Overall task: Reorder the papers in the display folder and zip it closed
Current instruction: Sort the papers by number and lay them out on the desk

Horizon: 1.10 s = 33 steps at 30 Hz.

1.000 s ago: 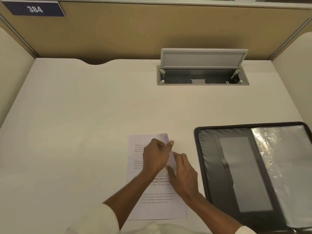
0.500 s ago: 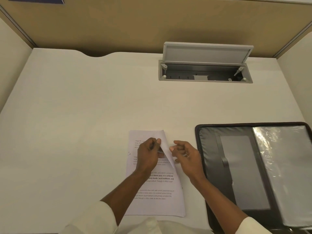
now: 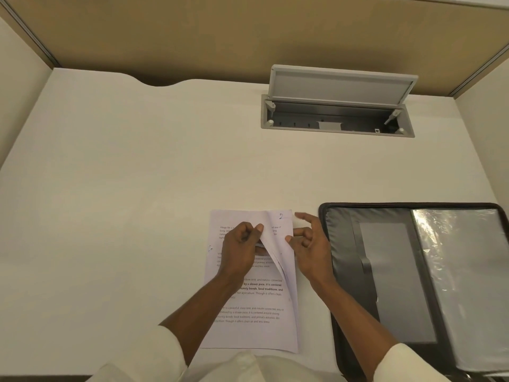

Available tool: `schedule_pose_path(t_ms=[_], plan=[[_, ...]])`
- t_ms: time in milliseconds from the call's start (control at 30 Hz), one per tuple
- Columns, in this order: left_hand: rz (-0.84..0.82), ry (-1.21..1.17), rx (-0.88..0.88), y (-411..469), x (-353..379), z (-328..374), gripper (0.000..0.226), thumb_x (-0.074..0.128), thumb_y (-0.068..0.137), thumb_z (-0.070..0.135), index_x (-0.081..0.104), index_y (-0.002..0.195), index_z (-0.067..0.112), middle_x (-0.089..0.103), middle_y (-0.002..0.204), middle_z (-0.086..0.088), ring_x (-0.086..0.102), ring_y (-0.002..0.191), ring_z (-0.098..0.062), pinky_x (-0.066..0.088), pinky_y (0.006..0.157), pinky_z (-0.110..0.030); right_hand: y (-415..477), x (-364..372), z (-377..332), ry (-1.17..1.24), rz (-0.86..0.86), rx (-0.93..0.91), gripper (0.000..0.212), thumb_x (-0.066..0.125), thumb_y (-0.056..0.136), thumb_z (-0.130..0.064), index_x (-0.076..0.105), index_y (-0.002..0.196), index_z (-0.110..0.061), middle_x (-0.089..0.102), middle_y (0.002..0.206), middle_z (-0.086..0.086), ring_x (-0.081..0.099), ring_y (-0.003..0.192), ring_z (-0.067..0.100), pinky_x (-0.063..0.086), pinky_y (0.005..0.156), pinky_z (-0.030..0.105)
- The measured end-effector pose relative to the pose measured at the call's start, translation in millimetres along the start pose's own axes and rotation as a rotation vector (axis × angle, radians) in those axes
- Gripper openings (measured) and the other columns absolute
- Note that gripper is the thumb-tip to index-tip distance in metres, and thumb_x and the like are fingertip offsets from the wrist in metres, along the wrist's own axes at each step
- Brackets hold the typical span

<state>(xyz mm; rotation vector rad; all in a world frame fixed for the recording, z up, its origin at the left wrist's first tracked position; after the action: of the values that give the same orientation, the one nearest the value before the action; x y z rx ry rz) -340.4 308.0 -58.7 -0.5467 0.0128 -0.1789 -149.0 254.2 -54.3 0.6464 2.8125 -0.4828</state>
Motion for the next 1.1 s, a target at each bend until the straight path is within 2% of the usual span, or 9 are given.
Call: schedule_pose_path(t_ms=[100, 333, 400, 533, 633, 733, 900, 967, 1100], plan=[[0.009, -0.011, -0.012, 2, -1, -3, 0.04, 0.069, 0.104, 0.029, 0.052, 0.079, 0.003, 0.071, 0.081, -0.02, 0.074, 0.086, -0.043, 0.065, 0.081, -0.056, 1, 0, 0, 0.004, 0.015, 0.015, 0.038, 0.075, 0.09, 0.001, 0.066, 0.113, -0.028, 0.075, 0.093, -0.004, 0.07, 0.082, 0.018, 0.059, 0.076, 0.042], [0.055, 0.036, 0.029, 1, -2, -7, 0.036, 0.069, 0.102, 0.037, 0.056, 0.088, 0.007, 0.069, 0.087, -0.02, 0.073, 0.088, -0.04, 0.063, 0.085, -0.06, 2, 3, -6, -0.011, 0.049, 0.013, 0.038, 0.088, 0.081, -0.006, 0.065, 0.106, -0.023, 0.071, 0.08, 0.002, 0.069, 0.076, 0.017, 0.057, 0.072, 0.032], [0.11, 0.037, 0.051, -3, -2, -3, 0.016, 0.07, 0.102, 0.032, 0.061, 0.106, 0.019, 0.072, 0.094, -0.011, 0.076, 0.09, -0.033, 0.066, 0.079, -0.044, 1, 5, -10, -0.036, 0.04, -0.016, 0.038, 0.088, 0.081, -0.007, 0.065, 0.106, -0.023, 0.07, 0.079, 0.001, 0.068, 0.074, 0.016, 0.056, 0.069, 0.028], [0.186, 0.078, 0.231, -8, -5, 3, 0.058, 0.066, 0.103, 0.016, 0.041, 0.151, 0.038, 0.067, 0.115, 0.003, 0.074, 0.084, -0.019, 0.063, 0.075, -0.029, -1, 7, -15, -0.078, 0.02, -0.044, 0.038, 0.086, 0.083, -0.007, 0.065, 0.108, -0.027, 0.071, 0.08, -0.003, 0.068, 0.074, 0.013, 0.055, 0.065, 0.026], [0.171, 0.187, 0.359, -11, -2, 6, 0.041, 0.059, 0.102, 0.005, 0.066, 0.121, 0.041, 0.064, 0.12, 0.01, 0.07, 0.085, -0.021, 0.061, 0.078, -0.043, -3, 7, -17, -0.122, 0.014, -0.084, 0.034, 0.086, 0.084, -0.01, 0.068, 0.107, -0.029, 0.071, 0.079, -0.006, 0.068, 0.074, 0.014, 0.059, 0.067, 0.03], [0.158, 0.22, 0.299, -13, 2, 3, 0.038, 0.056, 0.101, 0.002, 0.077, 0.091, 0.032, 0.063, 0.113, 0.012, 0.067, 0.103, -0.012, 0.059, 0.087, -0.046, -7, 10, -19, -0.187, -0.006, -0.162, 0.025, 0.084, 0.087, -0.014, 0.074, 0.108, -0.022, 0.075, 0.09, -0.01, 0.07, 0.079, 0.011, 0.061, 0.07, 0.032], [0.176, 0.181, 0.213, -11, 4, 4, 0.009, 0.072, 0.1, 0.035, 0.073, 0.092, 0.031, 0.073, 0.096, 0.012, 0.068, 0.088, -0.009, 0.058, 0.079, -0.035, -19, 22, -24, -0.286, -0.078, -0.325, 0.029, 0.082, 0.088, -0.022, 0.079, 0.117, -0.021, 0.067, 0.098, -0.007, 0.069, 0.084, 0.012, 0.061, 0.069, 0.031], [0.207, 0.224, 0.184, -11, 5, 4, 0.021, 0.078, 0.093, 0.052, 0.07, 0.092, 0.033, 0.072, 0.095, 0.014, 0.066, 0.083, -0.007, 0.054, 0.073, -0.024, -22, 25, -25, -0.301, -0.104, -0.377, 0.032, 0.078, 0.09, -0.023, 0.077, 0.122, -0.019, 0.063, 0.097, -0.006, 0.067, 0.087, 0.012, 0.061, 0.07, 0.032], [0.263, 0.259, 0.175, -6, 0, -2, 0.026, 0.075, 0.097, 0.035, 0.064, 0.075, 0.024, 0.067, 0.072, 0.007, 0.058, 0.064, -0.009, 0.044, 0.066, -0.027, -21, 20, -23, -0.266, -0.04, -0.375, 0.027, 0.073, 0.094, -0.025, 0.078, 0.12, -0.017, 0.066, 0.102, -0.005, 0.068, 0.09, 0.01, 0.061, 0.071, 0.032]])
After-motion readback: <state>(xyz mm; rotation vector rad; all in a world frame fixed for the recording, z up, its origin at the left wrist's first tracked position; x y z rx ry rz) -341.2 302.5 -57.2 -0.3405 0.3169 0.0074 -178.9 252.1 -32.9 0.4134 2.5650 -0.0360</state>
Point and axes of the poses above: each hand's wrist, its own y-axis towards the middle knuckle, its own x-axis out of the palm, z = x × y, the point moved 7 cm from there along y, towards the middle knuckle
